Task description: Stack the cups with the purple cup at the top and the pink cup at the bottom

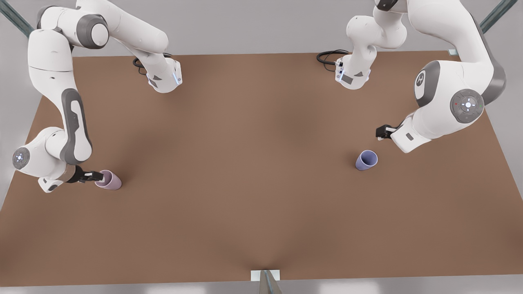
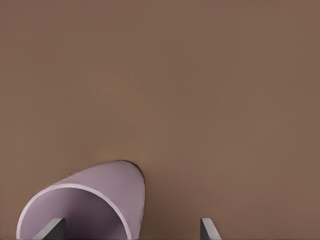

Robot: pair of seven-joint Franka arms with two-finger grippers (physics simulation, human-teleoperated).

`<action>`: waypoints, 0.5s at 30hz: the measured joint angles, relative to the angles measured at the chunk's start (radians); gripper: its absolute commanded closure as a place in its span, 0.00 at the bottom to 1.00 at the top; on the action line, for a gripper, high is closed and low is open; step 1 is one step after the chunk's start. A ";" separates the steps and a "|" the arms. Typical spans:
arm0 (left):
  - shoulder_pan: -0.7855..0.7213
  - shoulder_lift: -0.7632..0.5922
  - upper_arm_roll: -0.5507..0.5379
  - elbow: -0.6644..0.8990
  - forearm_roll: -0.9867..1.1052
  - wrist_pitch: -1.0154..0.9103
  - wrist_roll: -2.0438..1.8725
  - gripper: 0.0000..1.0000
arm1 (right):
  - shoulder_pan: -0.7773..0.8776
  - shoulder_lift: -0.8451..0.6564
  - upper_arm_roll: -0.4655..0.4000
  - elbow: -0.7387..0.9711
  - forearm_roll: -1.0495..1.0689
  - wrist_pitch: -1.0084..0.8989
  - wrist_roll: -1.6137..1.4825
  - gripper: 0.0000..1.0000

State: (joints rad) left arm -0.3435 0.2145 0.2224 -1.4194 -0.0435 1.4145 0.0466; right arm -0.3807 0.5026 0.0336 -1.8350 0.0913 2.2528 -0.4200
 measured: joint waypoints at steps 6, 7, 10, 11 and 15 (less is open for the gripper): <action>-0.003 0.003 0.000 0.000 0.000 -0.007 -0.001 0.00 | 0.003 0.038 0.000 -0.013 0.020 0.040 -0.046 0.42; -0.003 0.002 0.000 0.000 0.000 -0.008 -0.001 0.00 | 0.004 0.044 0.000 -0.013 0.022 0.050 -0.053 0.57; -0.004 0.002 0.000 0.000 0.000 -0.010 -0.001 0.00 | 0.003 0.056 0.000 -0.010 0.035 0.070 -0.080 0.79; -0.004 0.003 0.000 0.000 0.000 -0.011 -0.001 0.00 | 0.003 0.057 0.000 -0.010 0.043 0.073 -0.092 0.79; -0.005 0.002 0.000 0.000 0.000 -0.012 -0.002 0.00 | 0.005 0.045 0.005 -0.009 0.036 0.081 -0.111 0.79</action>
State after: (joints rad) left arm -0.3483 0.2168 0.2220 -1.4194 -0.0434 1.4023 0.0450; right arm -0.3759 0.5479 0.0390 -1.8438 0.1270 2.3343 -0.5315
